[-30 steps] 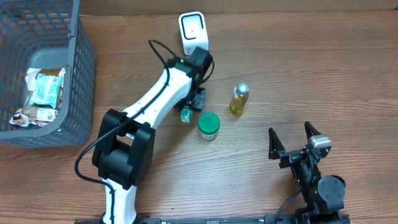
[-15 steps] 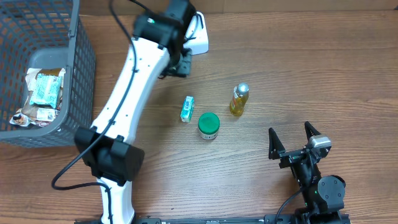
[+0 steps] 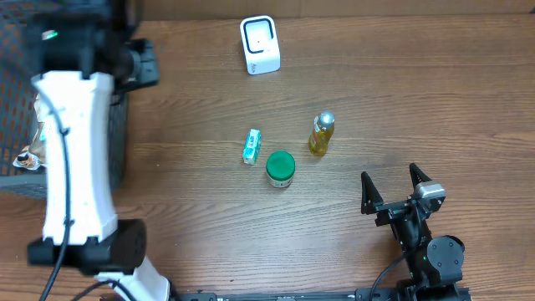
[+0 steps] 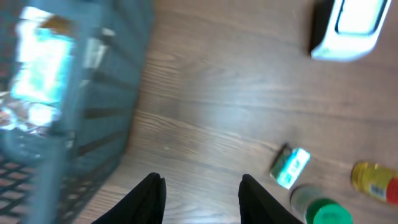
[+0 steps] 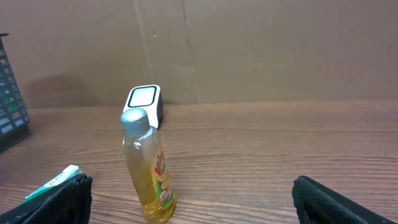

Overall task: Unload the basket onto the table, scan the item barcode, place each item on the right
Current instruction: 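Swing the left gripper back over the grey basket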

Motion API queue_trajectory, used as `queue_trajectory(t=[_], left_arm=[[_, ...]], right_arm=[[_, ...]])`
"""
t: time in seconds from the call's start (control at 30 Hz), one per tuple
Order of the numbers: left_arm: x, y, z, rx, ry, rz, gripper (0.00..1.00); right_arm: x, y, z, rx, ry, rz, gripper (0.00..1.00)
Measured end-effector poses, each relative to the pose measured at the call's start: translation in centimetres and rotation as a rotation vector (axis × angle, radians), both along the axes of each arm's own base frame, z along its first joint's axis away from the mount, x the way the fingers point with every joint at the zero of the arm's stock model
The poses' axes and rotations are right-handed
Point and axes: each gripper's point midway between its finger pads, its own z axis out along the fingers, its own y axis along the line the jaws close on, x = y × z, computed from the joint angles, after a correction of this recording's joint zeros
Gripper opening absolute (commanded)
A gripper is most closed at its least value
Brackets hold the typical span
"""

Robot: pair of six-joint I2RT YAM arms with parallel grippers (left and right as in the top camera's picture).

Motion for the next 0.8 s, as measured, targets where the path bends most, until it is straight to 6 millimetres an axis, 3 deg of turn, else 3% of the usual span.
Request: queue_trajectory(t=[0.2, 0.53, 0.8], left_arm=[[-0.7, 5.4, 2.9, -0.002, -0.114, 0.145, 0.47], [-0.6, 14.7, 3.9, 0.042, -0.204, 0.379, 0.70], [-0.2, 18.4, 2.5, 0.063, -0.188, 0.458, 0.78]], right_arm=[[0.0, 0.0, 0.0, 0.000, 0.000, 0.000, 1.00], [0.0, 0.0, 0.0, 0.000, 0.000, 0.000, 1.00], [0.0, 0.0, 0.0, 0.000, 0.000, 0.000, 1.00]])
